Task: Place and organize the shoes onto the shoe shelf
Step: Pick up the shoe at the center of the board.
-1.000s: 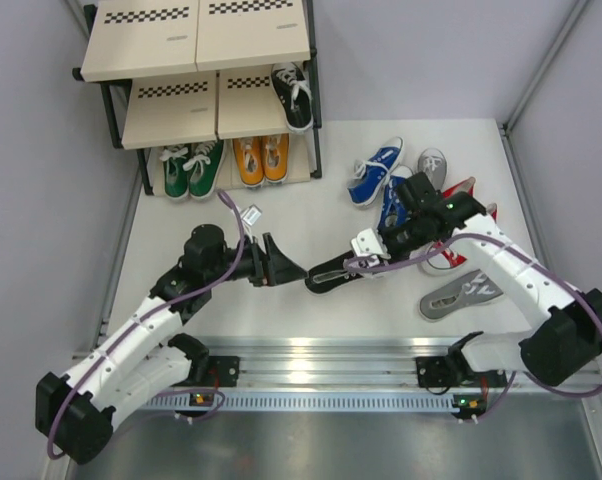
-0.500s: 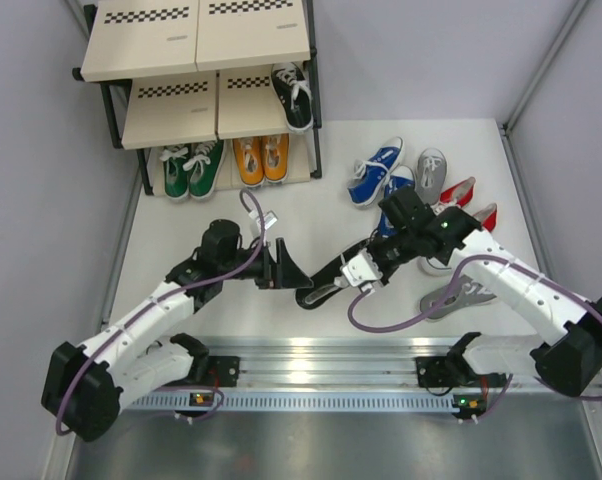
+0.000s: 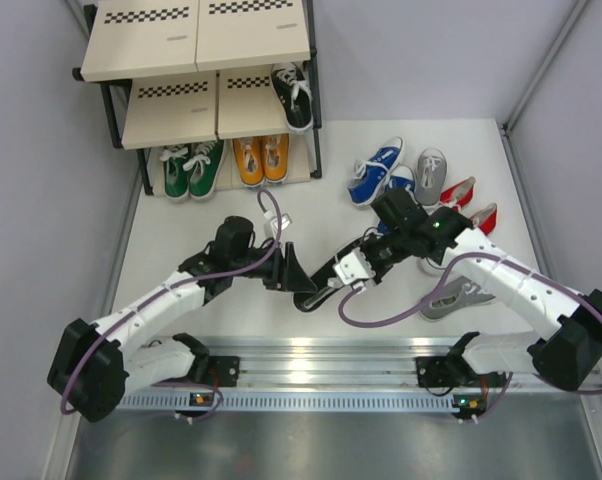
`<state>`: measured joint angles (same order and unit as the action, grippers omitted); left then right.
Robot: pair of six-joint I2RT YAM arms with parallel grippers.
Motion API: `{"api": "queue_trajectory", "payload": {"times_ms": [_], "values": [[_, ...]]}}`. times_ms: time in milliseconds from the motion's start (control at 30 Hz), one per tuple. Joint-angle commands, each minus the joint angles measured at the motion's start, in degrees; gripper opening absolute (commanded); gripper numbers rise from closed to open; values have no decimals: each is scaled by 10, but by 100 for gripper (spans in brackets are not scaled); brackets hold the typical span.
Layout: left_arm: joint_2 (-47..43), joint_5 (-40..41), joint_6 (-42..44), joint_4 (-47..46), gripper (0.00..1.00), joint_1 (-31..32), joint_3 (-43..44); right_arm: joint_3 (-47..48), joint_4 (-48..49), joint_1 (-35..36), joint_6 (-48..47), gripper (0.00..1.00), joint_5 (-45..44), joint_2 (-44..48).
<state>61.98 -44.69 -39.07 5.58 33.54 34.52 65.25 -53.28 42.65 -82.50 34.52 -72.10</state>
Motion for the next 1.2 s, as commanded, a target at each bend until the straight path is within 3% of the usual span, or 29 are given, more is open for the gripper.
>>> {"api": "queue_trajectory", "payload": {"times_ms": [0, 100, 200, 233, 400, 533, 633, 733, 867, 1167], "values": [[8, 1, 18, -31, 57, 5, 18, 25, 99, 9, 33, 0, 13, 3], [18, 12, 14, -31, 38, 6, 17, 25, 123, 6, 60, 0, 11, -1], [16, 35, 11, -31, 3, 6, 17, 22, 142, 6, 88, 0, 4, -4], [5, 51, 9, -32, 0, 6, 16, 21, 143, 6, 103, 0, 4, -5], [-48, 90, -54, -103, 0, 6, -16, 3, 193, 3, 208, 4, -3, -6], [-119, 137, -137, -162, 0, 6, -92, 7, 249, -17, 411, 39, 12, -14], [-179, 180, -180, -183, 0, 6, -130, 17, 273, -44, 551, 55, 34, -22], [-231, 215, -203, -189, 0, 6, -161, 16, 308, -84, 692, 64, 82, -31], [-262, 229, -216, -190, 0, 6, -174, -16, 365, -134, 843, 69, 149, -57], [-257, 212, -221, -234, 0, 6, -172, -49, 447, -200, 990, 74, 200, -98]]}}
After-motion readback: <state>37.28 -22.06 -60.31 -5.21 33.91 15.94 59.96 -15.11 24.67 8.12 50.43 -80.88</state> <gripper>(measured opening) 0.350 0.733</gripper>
